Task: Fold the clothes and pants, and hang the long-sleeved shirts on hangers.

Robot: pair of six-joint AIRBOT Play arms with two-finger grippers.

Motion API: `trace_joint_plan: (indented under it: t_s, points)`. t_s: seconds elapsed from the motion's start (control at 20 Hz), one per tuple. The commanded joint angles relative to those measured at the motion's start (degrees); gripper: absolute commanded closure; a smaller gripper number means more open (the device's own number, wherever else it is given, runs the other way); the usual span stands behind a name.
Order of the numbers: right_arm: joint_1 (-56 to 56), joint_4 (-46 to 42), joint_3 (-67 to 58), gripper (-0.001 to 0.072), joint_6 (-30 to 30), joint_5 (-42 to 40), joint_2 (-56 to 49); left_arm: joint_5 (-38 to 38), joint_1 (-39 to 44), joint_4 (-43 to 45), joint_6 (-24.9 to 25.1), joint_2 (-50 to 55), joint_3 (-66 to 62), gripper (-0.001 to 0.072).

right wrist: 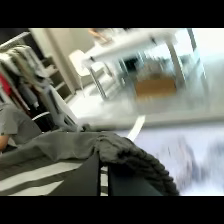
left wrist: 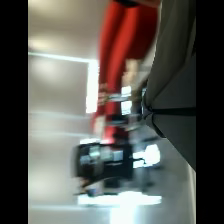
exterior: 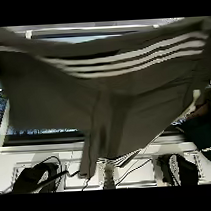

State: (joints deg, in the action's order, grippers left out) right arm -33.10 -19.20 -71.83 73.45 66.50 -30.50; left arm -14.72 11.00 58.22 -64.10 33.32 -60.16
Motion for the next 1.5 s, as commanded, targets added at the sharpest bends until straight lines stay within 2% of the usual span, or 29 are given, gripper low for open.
trace_joint_plan:
  t_s: [0.0, 0.15, 0.2, 0.35, 0.5, 0.6, 0.7, 0.75, 0.85, 0.95, 1.1, 1.2, 1.45]
  points:
    - [2.93, -1.66, 16.28, 0.0693, 0.63, -9.18, -4.11, -0.55, 3.02, -0.76, -0.17, 15.04, -0.22, 0.0704]
    - [13.53, -2.78, 23.67, 0.0693, -2.36, -23.52, -13.86, 9.75, 6.12, -0.76, 1.51, 24.20, -0.20, 0.0704]
    - [17.84, -2.78, 23.63, 0.0693, -4.24, -27.67, -18.29, 13.07, 6.82, -0.76, 1.53, 26.56, -0.20, 0.0704]
    - [27.82, -3.43, 21.31, 0.0693, -4.52, -38.75, -29.97, 19.50, 7.85, -0.76, 1.53, 30.71, -0.22, 0.0703]
    - [30.99, -4.90, 17.38, 0.0692, -4.55, -40.37, -37.77, 20.26, 7.37, -0.79, 1.49, 30.84, -0.20, 0.0704]
    - [30.77, -8.79, 15.72, 0.0693, -4.55, -39.65, -39.19, 17.62, 7.37, -0.79, 1.46, 30.84, -0.20, 0.0704]
    - [29.29, -15.47, 14.10, 0.0693, -4.48, -37.35, -39.15, 9.03, 7.34, -0.81, 0.76, 30.51, -0.20, 0.0704]
    - [28.11, -18.93, 13.09, 0.0693, -3.58, -34.99, -39.15, 2.67, 6.97, -0.79, -1.20, 30.14, -0.20, 0.0704]
    - [24.92, -26.77, 11.17, 0.0693, 1.03, -29.18, -39.15, -14.03, 6.19, -0.74, -6.27, 29.09, -0.20, 0.0704]
    - [21.75, -34.29, 9.49, 0.0693, 4.72, -20.87, -39.15, -30.80, 6.03, 0.04, -8.90, 28.04, -0.20, 0.0704]
    - [18.78, -42.99, 8.07, 0.0693, 5.44, -8.11, -39.15, -51.98, 6.03, 0.52, -10.86, 27.50, -0.15, 0.0704]
    - [18.75, -48.74, 8.09, 0.0693, 5.42, -4.04, -39.28, -58.07, 6.71, 0.44, -12.26, 27.89, 0.33, 0.0703]
    - [18.86, -57.22, 8.09, 0.0693, 5.46, 0.46, -39.93, -62.10, 8.76, 0.22, -15.61, 29.92, 4.76, 0.0703]
